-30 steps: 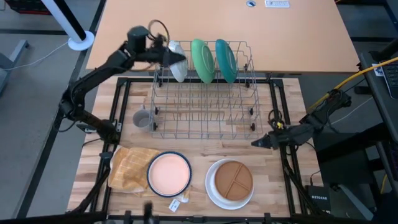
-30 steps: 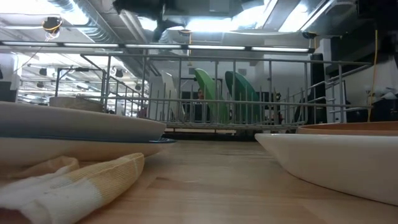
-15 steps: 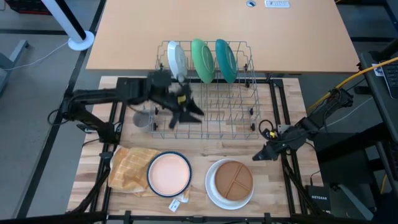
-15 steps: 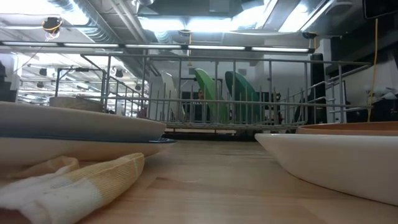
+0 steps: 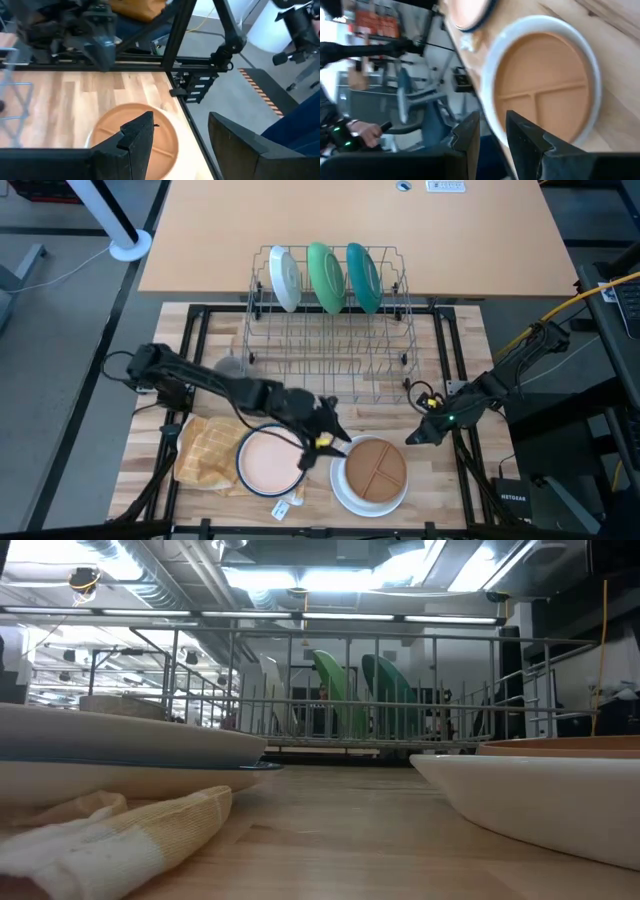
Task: Sort dishes
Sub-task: Put the brown plate in the dish rack
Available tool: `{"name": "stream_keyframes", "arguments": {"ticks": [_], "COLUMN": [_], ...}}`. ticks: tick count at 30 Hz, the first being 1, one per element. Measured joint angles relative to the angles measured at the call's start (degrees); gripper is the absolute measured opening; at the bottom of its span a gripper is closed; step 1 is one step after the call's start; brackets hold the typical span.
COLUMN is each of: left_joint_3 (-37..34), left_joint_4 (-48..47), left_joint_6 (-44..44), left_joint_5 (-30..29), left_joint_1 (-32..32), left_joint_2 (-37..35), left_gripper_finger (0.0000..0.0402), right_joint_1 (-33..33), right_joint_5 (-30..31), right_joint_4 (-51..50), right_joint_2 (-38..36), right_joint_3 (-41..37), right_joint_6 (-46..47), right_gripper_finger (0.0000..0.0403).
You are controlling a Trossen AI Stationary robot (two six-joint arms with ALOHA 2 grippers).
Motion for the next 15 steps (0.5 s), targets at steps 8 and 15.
{"name": "stream_keyframes", "arguments": {"ticks": [8, 15], "left_joint_3": [0.0, 0.0], "left_joint_4": [4.1, 4.1], "left_joint_6": [-3.4, -3.9], "left_joint_5": [-1.6, -1.8], "left_joint_1": [-2.2, -2.0], "left_joint_2": [6.7, 7.4], "left_gripper_finger": [0.0178, 0.0178], "right_joint_1": [0.0, -0.1], "right_joint_5": [-0.9, -1.0], "right_joint_4": [-9.9, -10.1], "right_joint_2": [4.9, 13.1], "right_joint_3": [0.0, 0.0], "right_joint_6": [6.1, 10.0], "right_gripper_finger": [0.0099, 0.0099]}}
